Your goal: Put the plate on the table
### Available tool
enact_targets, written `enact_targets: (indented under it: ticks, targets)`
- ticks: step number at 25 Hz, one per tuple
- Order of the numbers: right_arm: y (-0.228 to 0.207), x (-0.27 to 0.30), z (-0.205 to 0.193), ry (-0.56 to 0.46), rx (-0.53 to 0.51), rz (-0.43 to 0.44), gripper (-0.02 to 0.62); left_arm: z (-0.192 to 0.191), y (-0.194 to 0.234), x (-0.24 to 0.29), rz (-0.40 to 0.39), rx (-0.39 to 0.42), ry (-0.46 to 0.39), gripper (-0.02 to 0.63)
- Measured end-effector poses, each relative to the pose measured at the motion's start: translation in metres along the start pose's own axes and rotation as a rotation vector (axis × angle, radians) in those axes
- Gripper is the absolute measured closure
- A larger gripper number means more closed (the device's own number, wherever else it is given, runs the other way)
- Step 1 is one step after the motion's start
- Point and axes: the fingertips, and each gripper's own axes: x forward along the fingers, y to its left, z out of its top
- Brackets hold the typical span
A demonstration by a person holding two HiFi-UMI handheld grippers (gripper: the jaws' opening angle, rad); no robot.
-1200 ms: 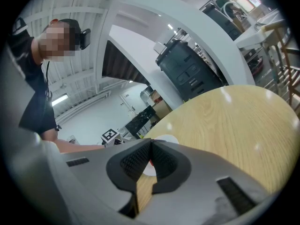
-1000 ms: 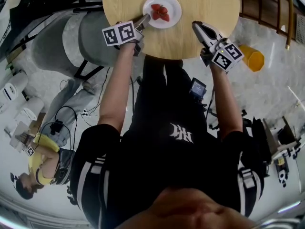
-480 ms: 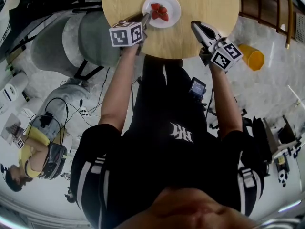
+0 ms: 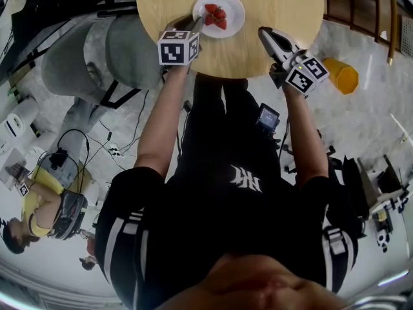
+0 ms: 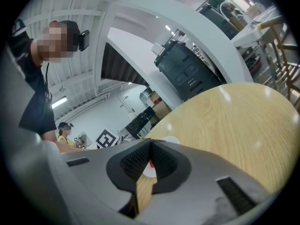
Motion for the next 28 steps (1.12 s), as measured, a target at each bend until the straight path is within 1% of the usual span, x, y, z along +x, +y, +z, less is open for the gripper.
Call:
enact_targets:
  ticks: [4,7,11,14,18,21,23,26,28]
  targets:
    - [-0.001,-0.003,-0.003,0.001,0.003,-0.005,0.598,0.007,0.002,-0.004,0.037,0.063,-0.029,0.497]
    - [-0.001,-0.005,-0.005,-0.002,0.007,-0.007,0.598,0.013,0.003,-0.007,0.042,0.083,-0.046,0.497]
    - [0.001,-0.006,-0.005,-0.003,0.002,-0.002,0.598,0.018,0.006,-0.013,0.039,0.086,-0.074,0.562]
    - [0.012,-0.008,0.006,-0.017,-0.018,0.01,0.598,0.026,0.003,-0.028,0.019,0.083,-0.135,0.594]
    - [0.043,-0.012,0.038,-0.054,-0.081,0.049,0.598,0.038,-0.011,-0.066,-0.044,0.083,-0.253,0.594]
    - [0.076,-0.026,0.057,-0.068,-0.123,0.087,0.598,0.035,-0.034,-0.103,-0.138,0.047,-0.291,0.594]
    - [0.096,-0.038,0.071,-0.08,-0.169,0.115,0.598,0.037,-0.053,-0.125,-0.2,0.035,-0.313,0.594]
    - [0.122,-0.045,0.091,-0.108,-0.243,0.162,0.598,0.058,-0.074,-0.163,-0.263,0.079,-0.415,0.594]
    - [0.14,-0.048,0.089,-0.095,-0.269,0.175,0.597,0.063,-0.084,-0.19,-0.304,0.073,-0.489,0.594]
